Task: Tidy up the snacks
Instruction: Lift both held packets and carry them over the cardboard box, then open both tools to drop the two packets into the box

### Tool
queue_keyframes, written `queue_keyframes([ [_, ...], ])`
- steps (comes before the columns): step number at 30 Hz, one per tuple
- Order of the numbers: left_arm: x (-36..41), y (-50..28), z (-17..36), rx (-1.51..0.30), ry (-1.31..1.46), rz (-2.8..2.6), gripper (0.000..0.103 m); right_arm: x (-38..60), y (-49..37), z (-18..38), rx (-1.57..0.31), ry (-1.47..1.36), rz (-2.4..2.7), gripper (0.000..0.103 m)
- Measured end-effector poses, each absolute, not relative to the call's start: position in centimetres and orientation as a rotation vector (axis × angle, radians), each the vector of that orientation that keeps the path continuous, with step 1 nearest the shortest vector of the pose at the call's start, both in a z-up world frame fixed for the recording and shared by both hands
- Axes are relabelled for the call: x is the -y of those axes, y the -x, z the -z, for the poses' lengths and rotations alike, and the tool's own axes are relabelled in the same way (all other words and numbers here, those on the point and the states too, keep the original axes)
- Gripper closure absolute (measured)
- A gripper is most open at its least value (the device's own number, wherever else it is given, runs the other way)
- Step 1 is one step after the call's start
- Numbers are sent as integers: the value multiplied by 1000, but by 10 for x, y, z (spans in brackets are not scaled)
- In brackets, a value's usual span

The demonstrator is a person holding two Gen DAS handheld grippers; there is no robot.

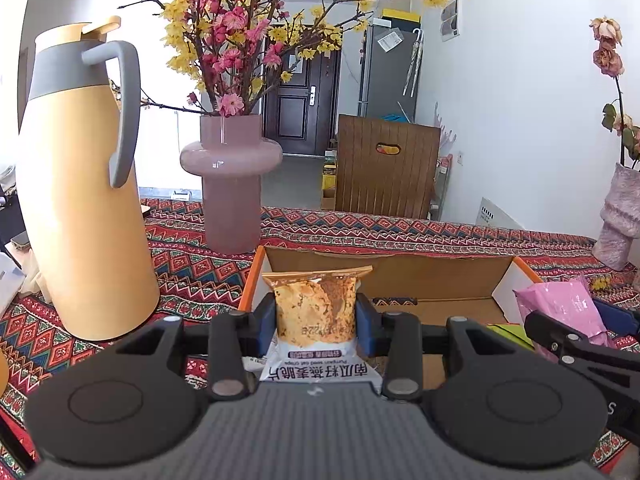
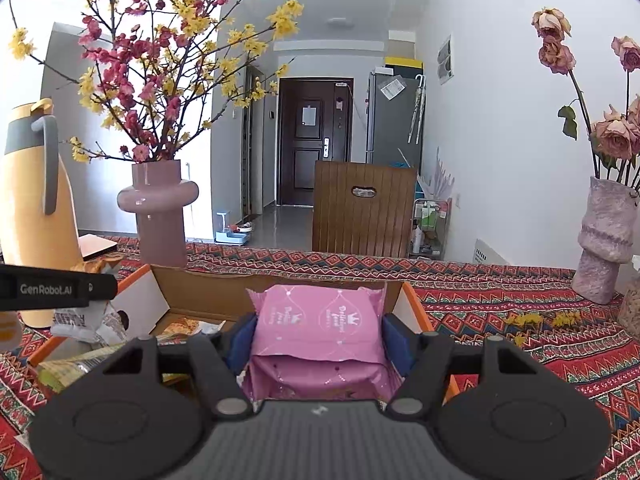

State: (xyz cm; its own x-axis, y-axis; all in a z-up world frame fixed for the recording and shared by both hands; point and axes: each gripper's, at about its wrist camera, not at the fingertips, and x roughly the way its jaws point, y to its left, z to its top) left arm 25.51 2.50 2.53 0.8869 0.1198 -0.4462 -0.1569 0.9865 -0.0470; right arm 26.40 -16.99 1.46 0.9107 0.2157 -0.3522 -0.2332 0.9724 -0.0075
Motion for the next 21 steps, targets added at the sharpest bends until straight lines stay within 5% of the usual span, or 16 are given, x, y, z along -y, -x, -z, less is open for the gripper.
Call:
queue_keyframes([
  [7,-29,-257,-19,-469,84,-150,60,169,-268,-8,-384,51,-226,33],
  [11,-31,-248,-23,-413,88,-192,2,173,-265,-8,-379,29,-226,19],
  [14,-31,-240,-28,-372,89,-185,0,179,-263,-9,-377,2,-217,2],
  [21,-28,-239,-28,-374,80,-183,0,182,-261,-8,-388,-11,-215,0],
])
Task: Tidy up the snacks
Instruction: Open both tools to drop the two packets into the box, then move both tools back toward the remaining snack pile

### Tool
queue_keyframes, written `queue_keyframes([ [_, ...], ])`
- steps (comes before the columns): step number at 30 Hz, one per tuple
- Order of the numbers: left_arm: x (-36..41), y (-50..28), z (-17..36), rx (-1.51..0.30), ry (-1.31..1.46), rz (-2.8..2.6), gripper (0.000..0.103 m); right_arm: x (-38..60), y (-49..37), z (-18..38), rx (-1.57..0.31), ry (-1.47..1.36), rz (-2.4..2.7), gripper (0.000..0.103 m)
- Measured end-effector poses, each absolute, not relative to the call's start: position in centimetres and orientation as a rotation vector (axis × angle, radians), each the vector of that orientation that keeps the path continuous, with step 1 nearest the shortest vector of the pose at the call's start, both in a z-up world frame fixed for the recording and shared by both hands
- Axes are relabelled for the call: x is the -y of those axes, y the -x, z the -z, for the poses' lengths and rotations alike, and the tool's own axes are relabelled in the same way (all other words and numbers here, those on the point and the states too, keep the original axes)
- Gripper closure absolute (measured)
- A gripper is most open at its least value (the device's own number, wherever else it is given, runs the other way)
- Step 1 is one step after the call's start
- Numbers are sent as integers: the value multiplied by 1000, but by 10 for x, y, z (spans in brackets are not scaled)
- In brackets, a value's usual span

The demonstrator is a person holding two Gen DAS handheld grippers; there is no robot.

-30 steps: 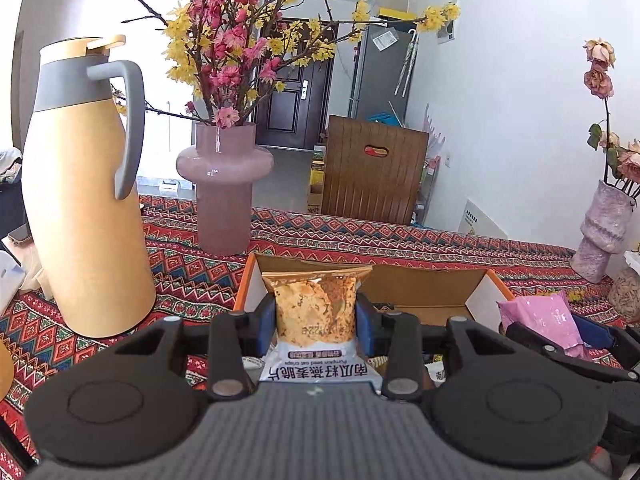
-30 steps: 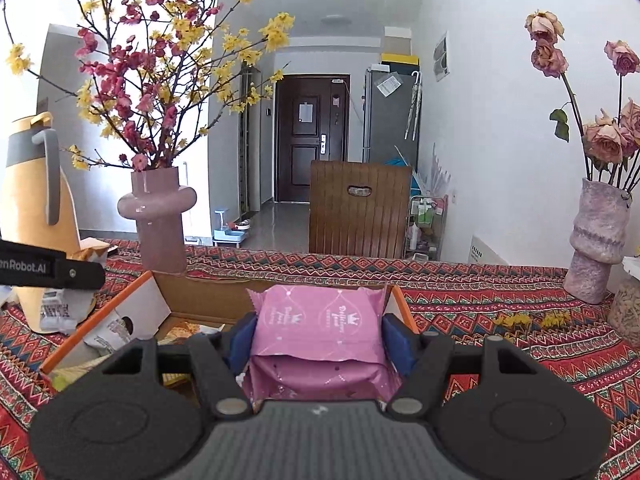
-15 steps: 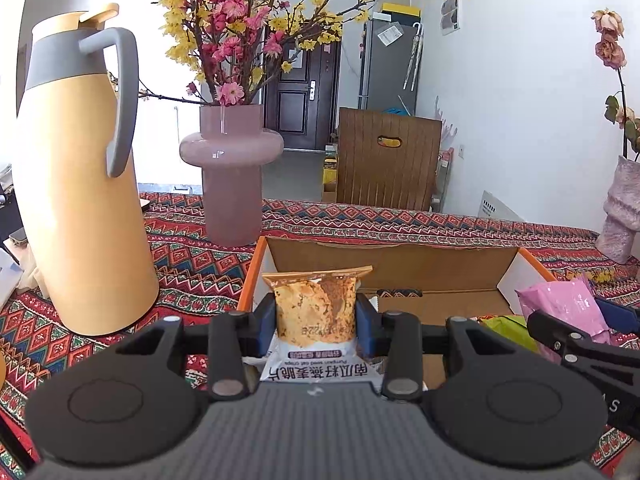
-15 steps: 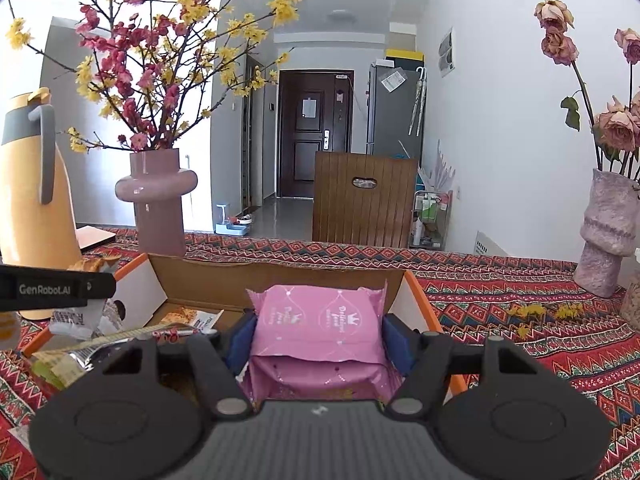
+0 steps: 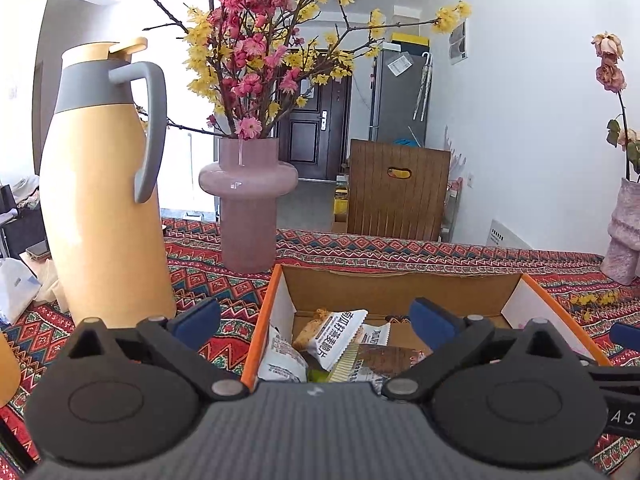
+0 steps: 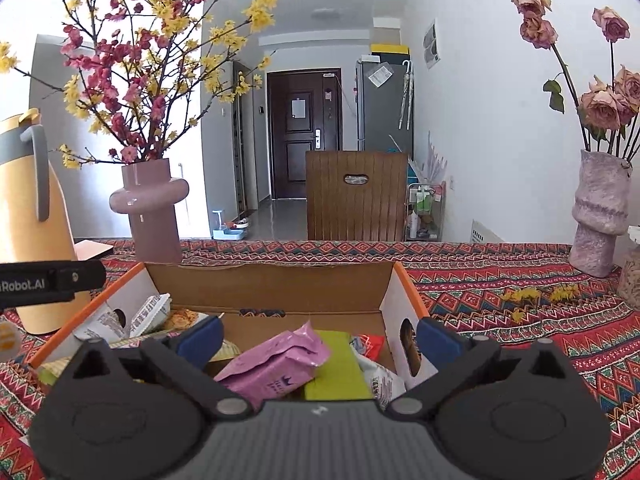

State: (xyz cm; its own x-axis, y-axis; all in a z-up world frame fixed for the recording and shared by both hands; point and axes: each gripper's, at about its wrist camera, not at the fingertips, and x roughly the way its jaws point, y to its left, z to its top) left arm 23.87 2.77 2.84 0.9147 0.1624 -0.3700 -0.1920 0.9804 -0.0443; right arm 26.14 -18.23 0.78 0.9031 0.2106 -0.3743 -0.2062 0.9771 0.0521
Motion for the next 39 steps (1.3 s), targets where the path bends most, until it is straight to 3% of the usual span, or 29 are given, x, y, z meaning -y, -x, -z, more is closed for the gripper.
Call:
queue_keyframes([
  [19,-31,-193,-65,-342,107,-203,0,192,-222,-41,-330,-43,-224,0],
  [39,-54,-123,-13,-498,91,-186,0,189,-139,-9,-465,-33,-251,0],
])
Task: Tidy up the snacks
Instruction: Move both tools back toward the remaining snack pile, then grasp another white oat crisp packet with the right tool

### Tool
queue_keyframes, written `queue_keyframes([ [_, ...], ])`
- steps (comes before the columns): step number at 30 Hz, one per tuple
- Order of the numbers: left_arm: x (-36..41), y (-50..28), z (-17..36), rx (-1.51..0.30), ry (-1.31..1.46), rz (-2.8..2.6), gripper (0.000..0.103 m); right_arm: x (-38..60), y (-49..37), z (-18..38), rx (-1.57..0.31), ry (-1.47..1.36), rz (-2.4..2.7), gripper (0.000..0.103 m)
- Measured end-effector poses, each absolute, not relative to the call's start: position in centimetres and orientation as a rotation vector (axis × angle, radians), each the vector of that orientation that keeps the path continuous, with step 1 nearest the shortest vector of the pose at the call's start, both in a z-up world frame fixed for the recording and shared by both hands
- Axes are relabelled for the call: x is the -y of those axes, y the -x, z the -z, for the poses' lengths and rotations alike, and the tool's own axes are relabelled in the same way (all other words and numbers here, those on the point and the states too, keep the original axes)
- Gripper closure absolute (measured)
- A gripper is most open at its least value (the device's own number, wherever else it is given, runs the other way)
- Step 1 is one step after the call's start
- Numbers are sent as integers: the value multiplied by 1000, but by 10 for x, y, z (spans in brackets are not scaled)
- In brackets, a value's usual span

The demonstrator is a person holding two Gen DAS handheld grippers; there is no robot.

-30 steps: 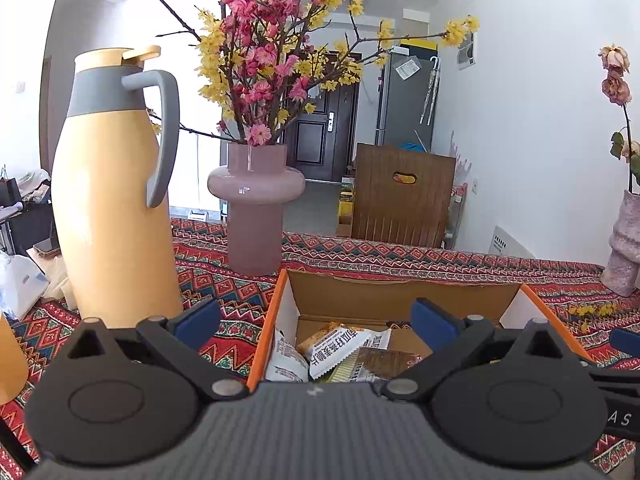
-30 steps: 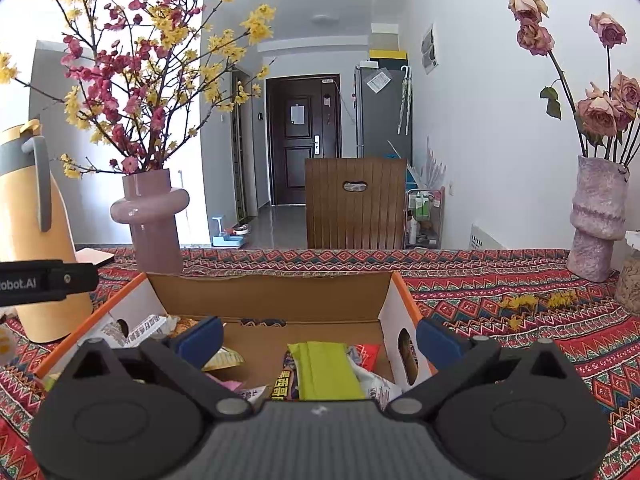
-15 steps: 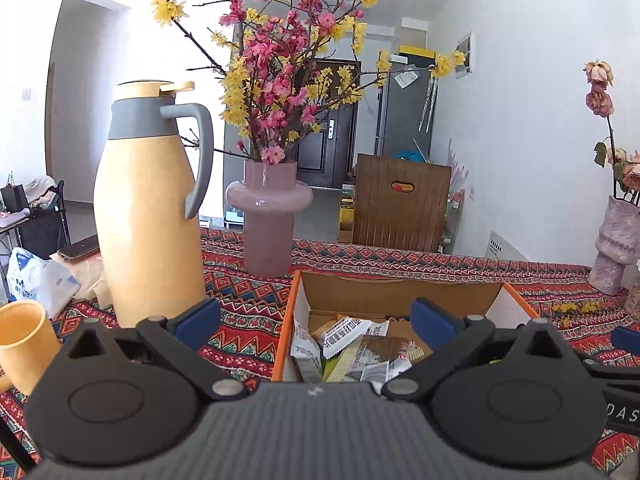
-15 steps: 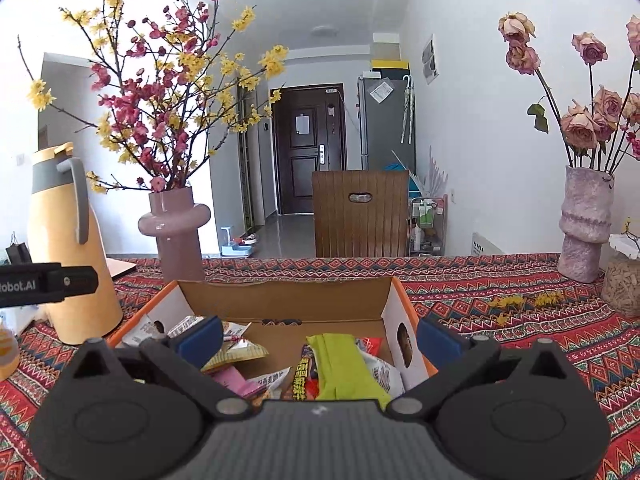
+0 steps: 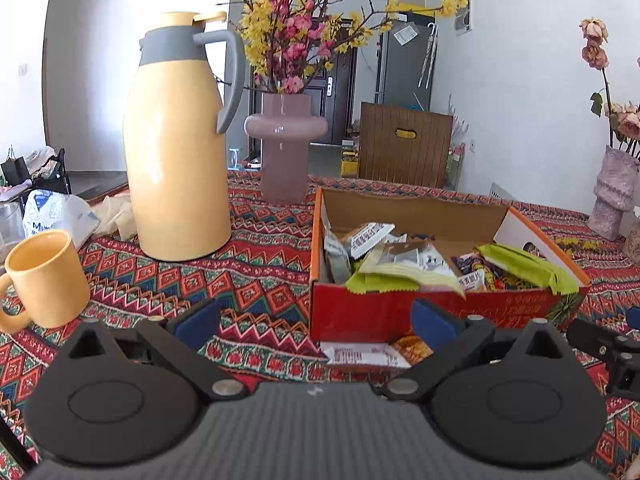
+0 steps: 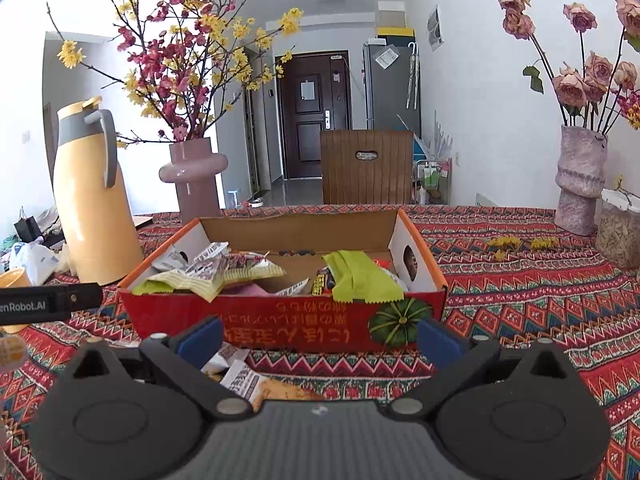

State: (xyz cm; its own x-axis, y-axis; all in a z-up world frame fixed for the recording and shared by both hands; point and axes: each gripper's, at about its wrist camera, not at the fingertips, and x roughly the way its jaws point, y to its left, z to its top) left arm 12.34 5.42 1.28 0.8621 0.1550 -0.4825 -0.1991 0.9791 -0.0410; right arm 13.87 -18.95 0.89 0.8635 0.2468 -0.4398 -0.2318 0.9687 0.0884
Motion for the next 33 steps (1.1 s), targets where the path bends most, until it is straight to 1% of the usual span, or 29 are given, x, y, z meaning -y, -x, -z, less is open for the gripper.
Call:
queue_keyframes([
  [9,-69,-121,32,-577,111,-182,0,186,-144,10,-582,-86,-264,0],
  [13,-69,-117,31,-558,123,-157,0,181,-154,19,-647,-110,-255,0],
  [23,-76,-119,34,-576,173,-124,0,166,-188,33,-787,-205,-241,0],
  [28,-77,-120,35,-586,184,-111,0,158,-195,43,-821,-204,-245,0],
  [29,-77,-120,35,-586,185,-110,0,157,-195,44,-824,-202,-246,1],
  [32,-78,-120,35,-585,188,-107,0,158,-193,45,-819,-209,-250,11],
  [33,-78,-120,35,-586,188,-107,0,159,-193,44,-818,-213,-256,16],
])
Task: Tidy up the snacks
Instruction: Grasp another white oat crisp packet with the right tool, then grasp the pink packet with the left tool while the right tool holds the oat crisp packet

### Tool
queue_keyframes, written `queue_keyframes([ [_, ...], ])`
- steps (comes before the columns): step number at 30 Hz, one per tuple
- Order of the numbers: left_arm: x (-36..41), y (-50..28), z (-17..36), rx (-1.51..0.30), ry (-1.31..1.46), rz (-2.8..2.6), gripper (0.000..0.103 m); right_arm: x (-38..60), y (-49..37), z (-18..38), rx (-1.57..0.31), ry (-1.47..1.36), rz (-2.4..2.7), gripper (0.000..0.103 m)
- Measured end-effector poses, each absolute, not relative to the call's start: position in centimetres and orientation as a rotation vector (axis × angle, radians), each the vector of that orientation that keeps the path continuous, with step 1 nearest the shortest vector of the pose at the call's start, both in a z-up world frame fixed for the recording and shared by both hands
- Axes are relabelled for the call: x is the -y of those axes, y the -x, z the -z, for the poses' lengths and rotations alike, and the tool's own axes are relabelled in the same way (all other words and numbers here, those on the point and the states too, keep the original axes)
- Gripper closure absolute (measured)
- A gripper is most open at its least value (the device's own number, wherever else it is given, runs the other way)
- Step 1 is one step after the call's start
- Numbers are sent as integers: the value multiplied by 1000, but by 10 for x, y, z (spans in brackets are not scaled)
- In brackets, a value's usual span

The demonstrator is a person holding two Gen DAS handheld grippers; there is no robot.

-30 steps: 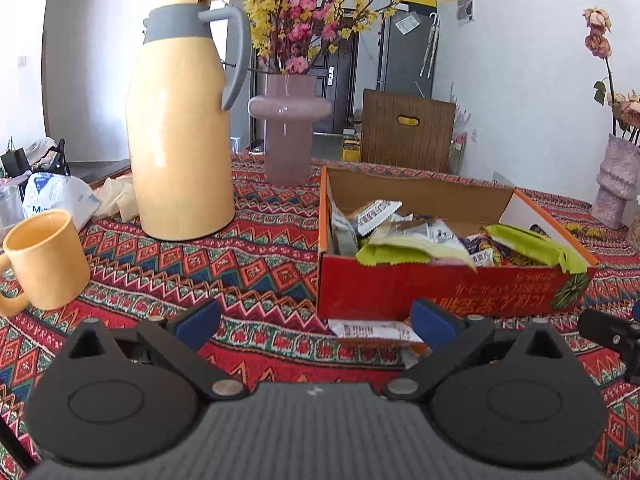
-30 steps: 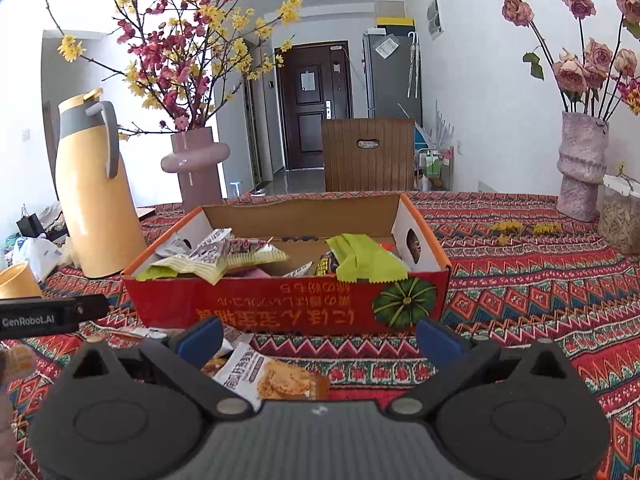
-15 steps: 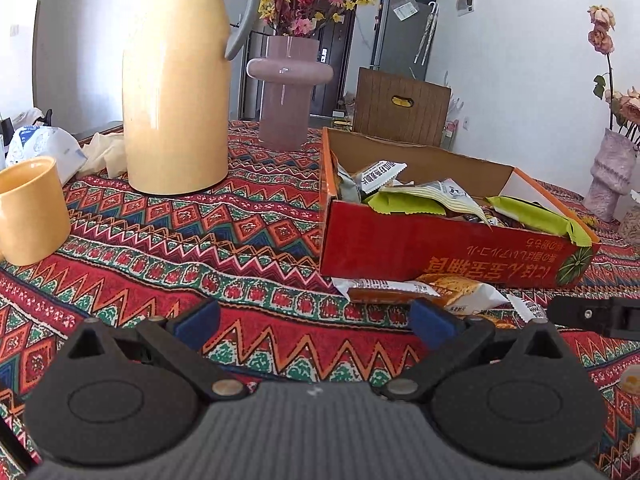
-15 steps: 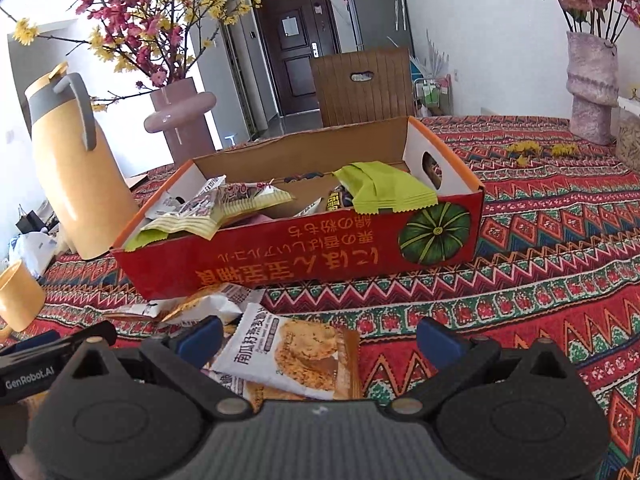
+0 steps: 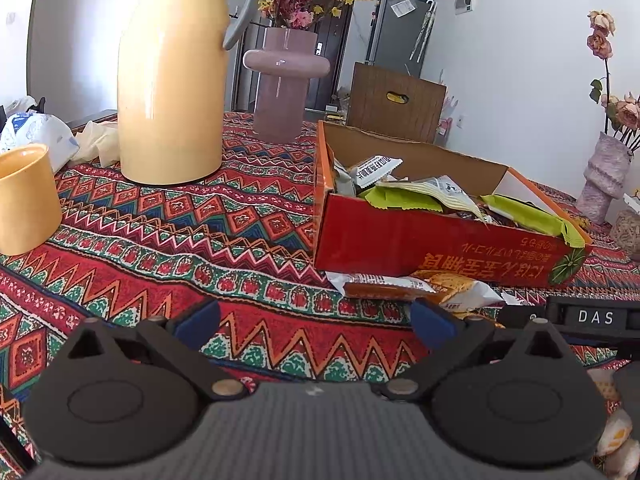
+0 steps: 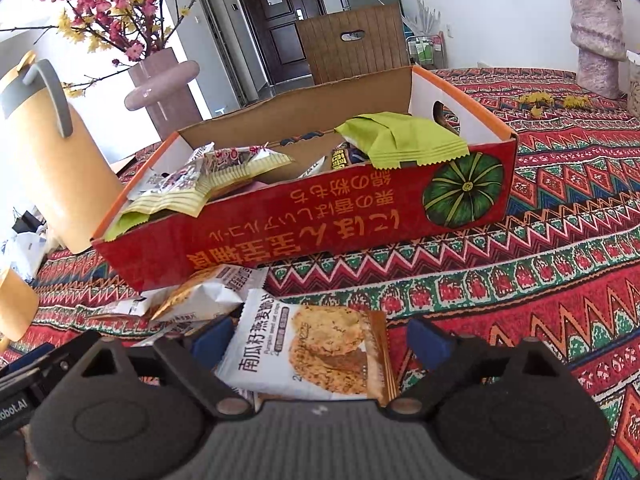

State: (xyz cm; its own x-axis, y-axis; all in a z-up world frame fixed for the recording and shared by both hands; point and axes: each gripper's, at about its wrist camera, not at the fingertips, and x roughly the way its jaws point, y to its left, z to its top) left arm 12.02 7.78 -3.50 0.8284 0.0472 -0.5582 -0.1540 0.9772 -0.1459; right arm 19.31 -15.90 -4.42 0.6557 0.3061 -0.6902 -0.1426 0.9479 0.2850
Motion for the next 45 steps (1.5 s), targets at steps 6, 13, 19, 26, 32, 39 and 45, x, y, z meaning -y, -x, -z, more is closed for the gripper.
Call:
queue_keyframes([
  [6,-79,-121,36,-590,193,-113,0,164,-188,44,-806,-230,-273,31],
  [13,-80,-122,36,-596,196,-121,0,173,-177,41,-764,-248,-273,38],
  [19,-79,-122,36,-598,195,-124,0,179,-153,34,-670,-190,-243,38],
  [26,-78,-127,38,-673,203,-89,0,201,-135,35,-656,-195,-220,37],
  [32,-58,-124,36,-744,180,-66,0,217,-127,36,-636,-209,-198,37],
  [39,-31,-128,39,-806,166,-28,0,228,-120,39,-619,-209,-179,37],
  [45,-6,-136,41,-846,147,-20,0,239,-116,41,-603,-218,-169,37],
])
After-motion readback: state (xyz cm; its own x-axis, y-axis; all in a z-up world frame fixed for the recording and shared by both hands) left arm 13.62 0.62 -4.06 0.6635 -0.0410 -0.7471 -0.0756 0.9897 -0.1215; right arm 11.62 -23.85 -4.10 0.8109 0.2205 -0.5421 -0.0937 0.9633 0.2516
